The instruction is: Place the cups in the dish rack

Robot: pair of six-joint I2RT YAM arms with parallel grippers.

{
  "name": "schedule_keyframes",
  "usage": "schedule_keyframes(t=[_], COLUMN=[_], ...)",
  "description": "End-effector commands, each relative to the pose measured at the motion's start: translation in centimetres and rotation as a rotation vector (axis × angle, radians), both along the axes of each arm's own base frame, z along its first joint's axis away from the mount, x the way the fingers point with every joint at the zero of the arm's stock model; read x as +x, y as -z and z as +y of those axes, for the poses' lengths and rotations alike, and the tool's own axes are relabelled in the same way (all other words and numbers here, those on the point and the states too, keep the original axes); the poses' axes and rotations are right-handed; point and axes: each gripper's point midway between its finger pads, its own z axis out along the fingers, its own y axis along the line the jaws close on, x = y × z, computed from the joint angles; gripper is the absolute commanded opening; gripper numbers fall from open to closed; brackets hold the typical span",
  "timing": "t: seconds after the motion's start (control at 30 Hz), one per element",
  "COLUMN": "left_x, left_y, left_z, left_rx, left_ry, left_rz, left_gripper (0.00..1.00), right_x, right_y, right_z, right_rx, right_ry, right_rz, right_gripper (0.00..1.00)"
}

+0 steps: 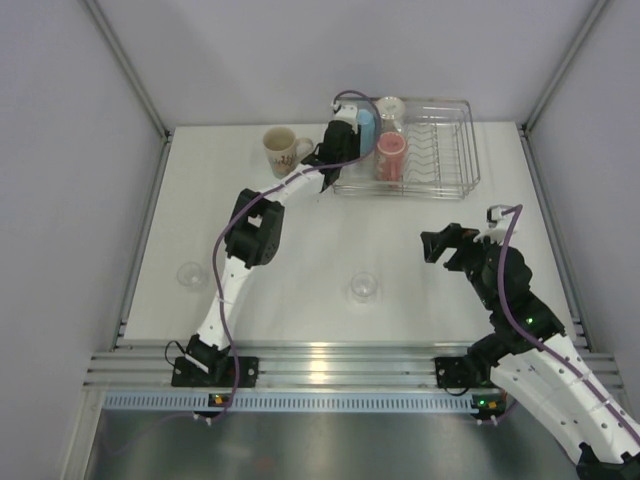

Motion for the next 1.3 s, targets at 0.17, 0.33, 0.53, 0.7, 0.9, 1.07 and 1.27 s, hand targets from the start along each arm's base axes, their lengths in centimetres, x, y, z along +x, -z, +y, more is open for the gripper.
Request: schedule_keyframes(t=[0.17, 0.33, 0.53, 0.7, 0.9, 1.07, 1.27], left_x=[0.7, 1.4, 1.9, 2.3, 2.6, 2.4, 1.3], left_y=[-5.7, -4.8, -4.6, -4.6, -3.4, -3.0, -4.4], left_z=[0.1, -0.3, -0.4, -0.2, 0.0, 0.1, 0.3], left_rx=[-0.023, -0.02, -0.025, -0.027, -0.015, -0.017, -0.033], left_ry=[0.007, 0.005, 0.004, -0.014, -0.026, -0.026, -0.025], left_rz=[-0.121, -0.125, -0.138, -0.152, -0.146, -0.135, -0.14], left_gripper=[0.36, 0.28, 0.16, 0.13, 0.18, 0.26, 0.41], right_x=[0.1, 0.0, 0.2, 0.4, 0.4, 0.3, 0.2], right_y=[-2.2, -2.1, -2.1, -1.6, -1.6, -1.7, -2.1], right_z=[-0.5, -0.6, -0.7, -0.5, -0.6, -0.8, -0.6], right_rx=[0.021, 0.016, 0.006, 0.002, -0.001, 0.0, 0.014], right_ry=[0.019, 0.022, 0.033, 0.03, 0.033, 0.039, 0.03], right_rz=[-0.053, -0.051, -0.048, -0.035, -0.033, -0.035, -0.039], right_gripper=[0.93, 0.93, 0.93, 0.93, 0.93, 0.93, 0.93])
